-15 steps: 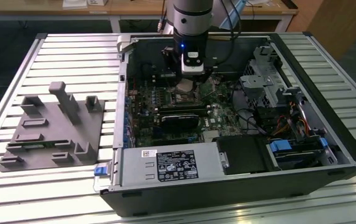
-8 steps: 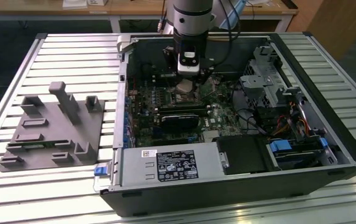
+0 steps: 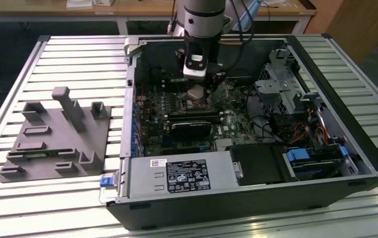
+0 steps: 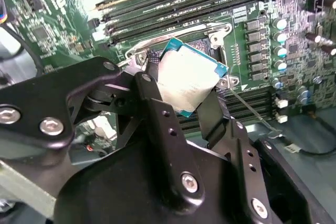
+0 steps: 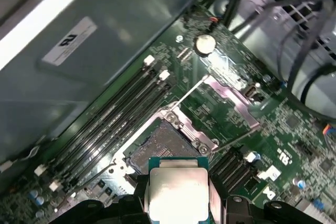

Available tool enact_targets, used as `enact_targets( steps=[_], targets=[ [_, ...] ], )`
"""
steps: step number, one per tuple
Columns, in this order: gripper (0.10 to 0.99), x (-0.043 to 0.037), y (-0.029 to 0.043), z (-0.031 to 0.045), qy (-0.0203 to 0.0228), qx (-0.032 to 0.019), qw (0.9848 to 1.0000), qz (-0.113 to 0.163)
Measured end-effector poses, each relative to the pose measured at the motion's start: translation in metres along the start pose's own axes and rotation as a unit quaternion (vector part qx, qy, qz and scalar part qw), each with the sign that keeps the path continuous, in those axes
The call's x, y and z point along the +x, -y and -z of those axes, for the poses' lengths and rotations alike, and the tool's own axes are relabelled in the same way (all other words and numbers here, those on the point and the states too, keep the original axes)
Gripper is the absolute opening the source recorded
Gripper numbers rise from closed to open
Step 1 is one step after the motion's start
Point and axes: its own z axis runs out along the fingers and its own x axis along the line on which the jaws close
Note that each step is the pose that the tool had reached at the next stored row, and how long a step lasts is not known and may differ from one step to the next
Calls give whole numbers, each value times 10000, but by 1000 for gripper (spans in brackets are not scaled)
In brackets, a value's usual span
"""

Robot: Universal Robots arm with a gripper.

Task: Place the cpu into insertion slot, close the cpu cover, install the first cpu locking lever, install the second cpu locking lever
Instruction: 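Place the cpu into insertion slot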

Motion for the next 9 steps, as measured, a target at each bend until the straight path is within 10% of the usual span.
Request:
enact_targets(
  steps=[9],
  targets=[
    [537,0,1,-21,54,27,9973,-735]
  ],
)
